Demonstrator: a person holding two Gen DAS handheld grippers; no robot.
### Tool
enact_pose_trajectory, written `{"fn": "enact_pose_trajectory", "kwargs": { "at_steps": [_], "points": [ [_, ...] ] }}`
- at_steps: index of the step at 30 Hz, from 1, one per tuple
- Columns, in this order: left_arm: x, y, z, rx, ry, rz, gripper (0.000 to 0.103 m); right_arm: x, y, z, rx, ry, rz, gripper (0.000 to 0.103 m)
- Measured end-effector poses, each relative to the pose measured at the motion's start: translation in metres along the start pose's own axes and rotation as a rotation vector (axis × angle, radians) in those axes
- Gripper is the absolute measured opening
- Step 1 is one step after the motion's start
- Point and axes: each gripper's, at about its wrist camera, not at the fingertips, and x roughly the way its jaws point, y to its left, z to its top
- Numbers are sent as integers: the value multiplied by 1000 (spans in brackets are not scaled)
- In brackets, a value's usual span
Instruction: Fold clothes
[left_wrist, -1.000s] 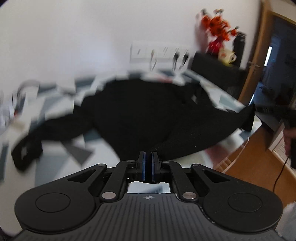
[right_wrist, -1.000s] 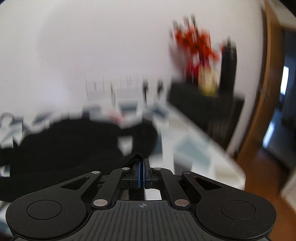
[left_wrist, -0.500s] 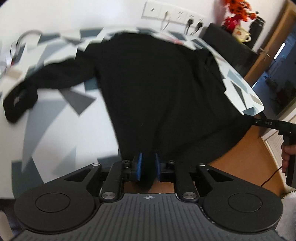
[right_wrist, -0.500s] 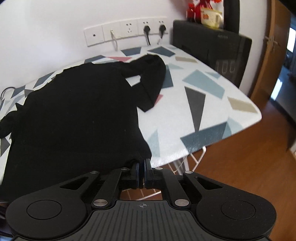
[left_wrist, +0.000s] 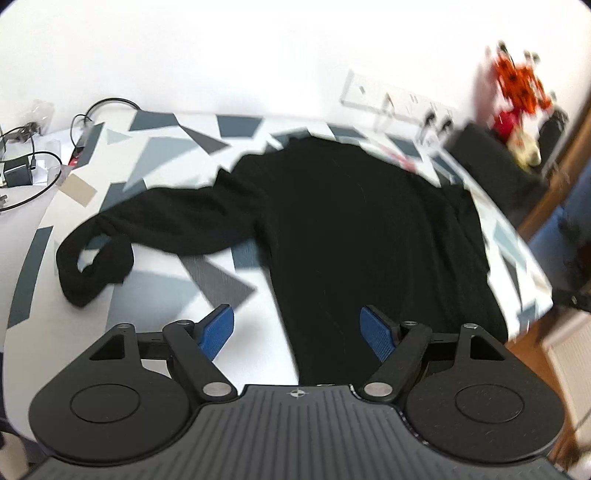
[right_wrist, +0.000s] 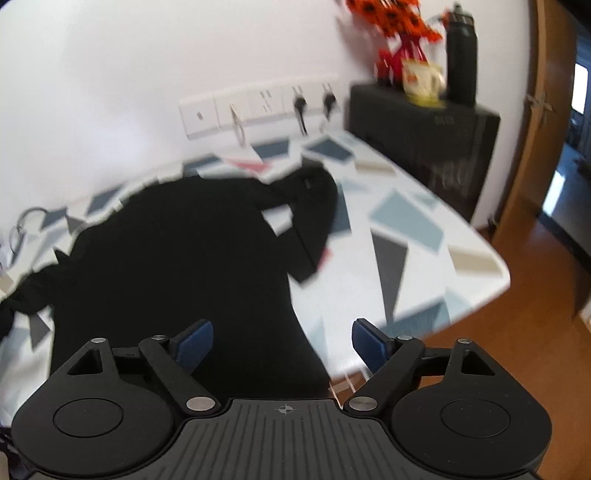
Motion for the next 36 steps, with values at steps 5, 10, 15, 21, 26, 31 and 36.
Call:
{"fn": "enact_pose_trajectory", "kwargs": {
  "at_steps": [5, 10, 15, 21, 26, 31, 36],
  "points": [
    [30, 10, 20, -79, 1, 34, 79, -2, 12, 55, -29, -106, 65, 82],
    [77, 19, 46, -156, -8, 79, 71, 57, 29, 130, -64, -133, 165, 87],
    [130, 27, 65, -254, 46, 215, 64, 172, 68, 188, -192, -118, 192, 85],
    [184, 19, 80, -199, 74, 441, 12, 326, 105, 205, -340, -15, 129, 73],
    [200, 21, 93, -200, 41, 531, 8, 402, 110, 202, -419, 70, 156, 70],
    [212, 24, 105, -193, 24, 592, 6, 418, 128, 203, -474, 60, 322, 18],
    [225, 29, 119, -153, 10, 627, 4, 432, 152, 200, -510, -12, 274, 5]
  ]
}}
